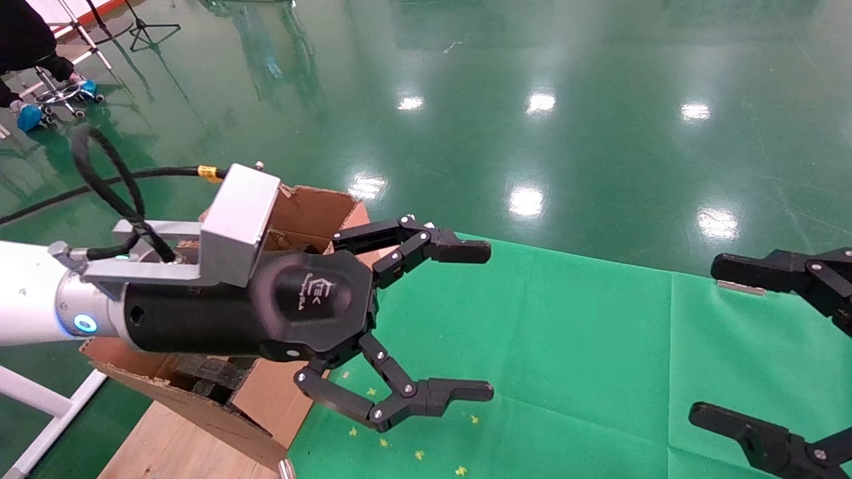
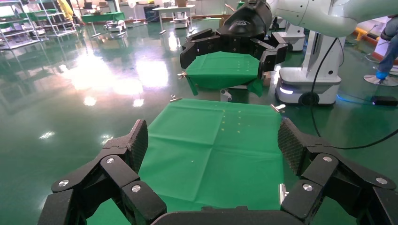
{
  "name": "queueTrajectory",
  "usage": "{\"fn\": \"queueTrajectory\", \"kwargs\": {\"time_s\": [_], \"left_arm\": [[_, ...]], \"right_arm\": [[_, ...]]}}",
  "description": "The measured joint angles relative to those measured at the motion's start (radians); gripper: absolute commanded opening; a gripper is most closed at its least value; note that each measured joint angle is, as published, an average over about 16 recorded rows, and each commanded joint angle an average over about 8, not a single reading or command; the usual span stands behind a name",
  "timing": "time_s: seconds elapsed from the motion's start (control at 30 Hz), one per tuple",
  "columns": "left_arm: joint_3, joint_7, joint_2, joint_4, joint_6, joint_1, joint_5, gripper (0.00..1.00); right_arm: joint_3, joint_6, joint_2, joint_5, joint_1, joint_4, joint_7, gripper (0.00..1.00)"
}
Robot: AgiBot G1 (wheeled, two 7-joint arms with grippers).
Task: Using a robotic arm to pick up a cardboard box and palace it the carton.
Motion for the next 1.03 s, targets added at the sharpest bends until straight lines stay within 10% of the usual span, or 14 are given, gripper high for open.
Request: {"fn": "queueTrajectory", "kwargs": {"time_s": [1.03], "left_arm": [[0.000,0.000,0.000,0.000,0.000,0.000,0.000,1.00]], "right_arm": [[0.000,0.000,0.000,0.000,0.000,0.000,0.000,1.00]]}}
